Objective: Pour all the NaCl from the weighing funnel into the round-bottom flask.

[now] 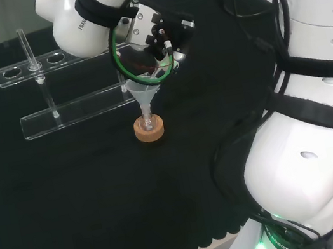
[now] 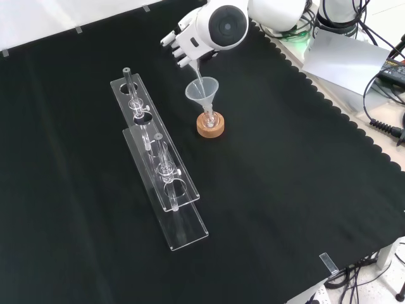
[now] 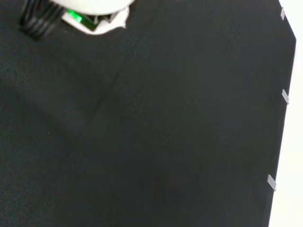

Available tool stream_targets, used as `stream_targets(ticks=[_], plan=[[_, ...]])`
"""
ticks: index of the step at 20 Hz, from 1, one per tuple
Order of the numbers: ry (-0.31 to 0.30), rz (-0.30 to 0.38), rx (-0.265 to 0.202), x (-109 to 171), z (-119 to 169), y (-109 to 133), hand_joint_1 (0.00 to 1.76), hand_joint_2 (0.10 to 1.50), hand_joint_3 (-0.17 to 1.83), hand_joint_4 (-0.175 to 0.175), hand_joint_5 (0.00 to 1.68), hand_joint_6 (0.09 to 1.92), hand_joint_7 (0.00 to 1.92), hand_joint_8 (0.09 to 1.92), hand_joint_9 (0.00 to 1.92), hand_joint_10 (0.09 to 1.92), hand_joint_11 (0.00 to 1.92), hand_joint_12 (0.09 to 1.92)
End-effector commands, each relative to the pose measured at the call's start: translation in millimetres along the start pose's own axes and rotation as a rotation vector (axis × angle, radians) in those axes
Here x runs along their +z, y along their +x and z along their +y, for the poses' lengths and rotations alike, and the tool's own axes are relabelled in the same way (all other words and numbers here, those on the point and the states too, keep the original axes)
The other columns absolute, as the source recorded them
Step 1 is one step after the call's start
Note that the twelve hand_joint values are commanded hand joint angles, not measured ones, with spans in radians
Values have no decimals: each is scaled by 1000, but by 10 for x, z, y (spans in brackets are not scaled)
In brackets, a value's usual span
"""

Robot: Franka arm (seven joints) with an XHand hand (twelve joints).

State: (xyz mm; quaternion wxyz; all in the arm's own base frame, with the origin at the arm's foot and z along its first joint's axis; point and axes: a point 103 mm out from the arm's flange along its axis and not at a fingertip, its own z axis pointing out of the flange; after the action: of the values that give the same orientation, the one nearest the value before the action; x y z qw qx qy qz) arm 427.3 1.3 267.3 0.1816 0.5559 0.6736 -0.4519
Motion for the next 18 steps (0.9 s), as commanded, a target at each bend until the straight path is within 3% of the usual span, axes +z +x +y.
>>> stream_targets(ticks=[1,18], plan=[[2,-22,3,-11,2,-6,1097,667,790,133,1115,1006,918,706,1069,474,607,1210],[-4,-128,-6,-196,-4,64,1097,668,787,134,1116,1004,909,707,1068,467,604,1206]])
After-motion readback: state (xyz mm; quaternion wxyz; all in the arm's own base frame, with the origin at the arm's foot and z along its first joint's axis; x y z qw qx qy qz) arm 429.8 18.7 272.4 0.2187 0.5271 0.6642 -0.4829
